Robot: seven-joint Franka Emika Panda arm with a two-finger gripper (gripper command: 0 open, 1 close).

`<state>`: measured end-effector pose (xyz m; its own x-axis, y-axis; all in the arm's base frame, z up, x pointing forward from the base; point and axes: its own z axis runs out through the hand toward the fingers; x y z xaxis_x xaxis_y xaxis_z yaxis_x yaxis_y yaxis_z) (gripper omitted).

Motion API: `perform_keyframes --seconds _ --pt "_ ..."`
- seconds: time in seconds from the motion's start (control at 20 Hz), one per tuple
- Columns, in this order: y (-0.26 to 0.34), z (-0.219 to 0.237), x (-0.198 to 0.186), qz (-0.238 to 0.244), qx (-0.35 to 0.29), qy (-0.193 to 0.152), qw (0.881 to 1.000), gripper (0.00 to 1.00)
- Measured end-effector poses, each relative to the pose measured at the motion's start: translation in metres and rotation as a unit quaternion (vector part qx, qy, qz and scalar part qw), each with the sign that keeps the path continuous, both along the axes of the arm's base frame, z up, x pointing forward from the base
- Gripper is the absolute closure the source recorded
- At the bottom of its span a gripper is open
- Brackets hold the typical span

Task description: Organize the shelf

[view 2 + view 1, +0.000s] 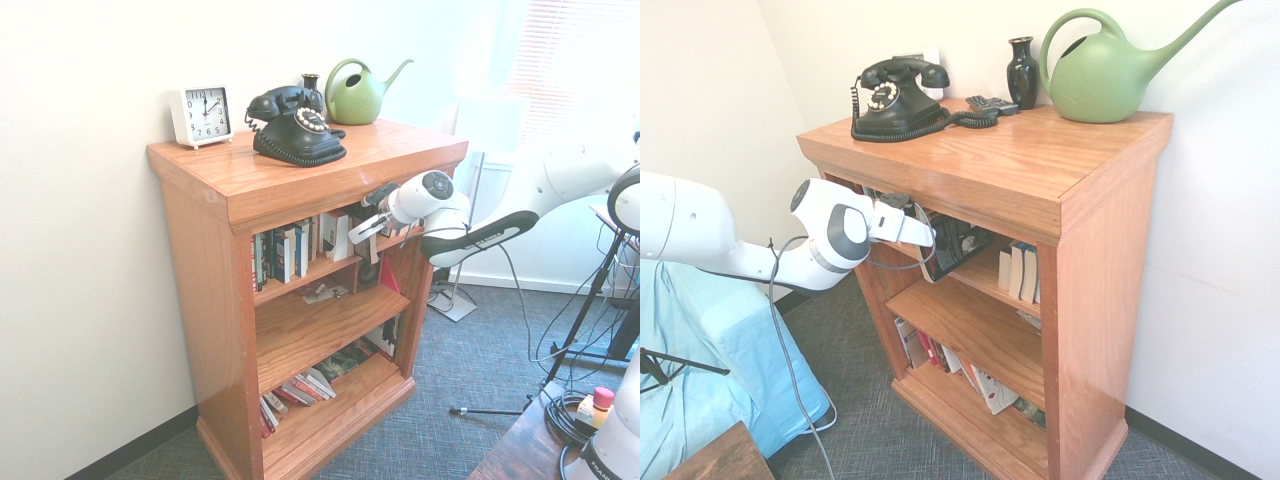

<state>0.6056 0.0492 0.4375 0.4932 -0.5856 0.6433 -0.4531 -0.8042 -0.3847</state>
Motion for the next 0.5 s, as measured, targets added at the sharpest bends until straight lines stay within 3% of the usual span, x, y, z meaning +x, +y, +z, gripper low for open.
perform_keyframes --seconds 0.5 --pt "0.017 0.005 -0.08 0.012 0.014 0.001 1.0 0.0"
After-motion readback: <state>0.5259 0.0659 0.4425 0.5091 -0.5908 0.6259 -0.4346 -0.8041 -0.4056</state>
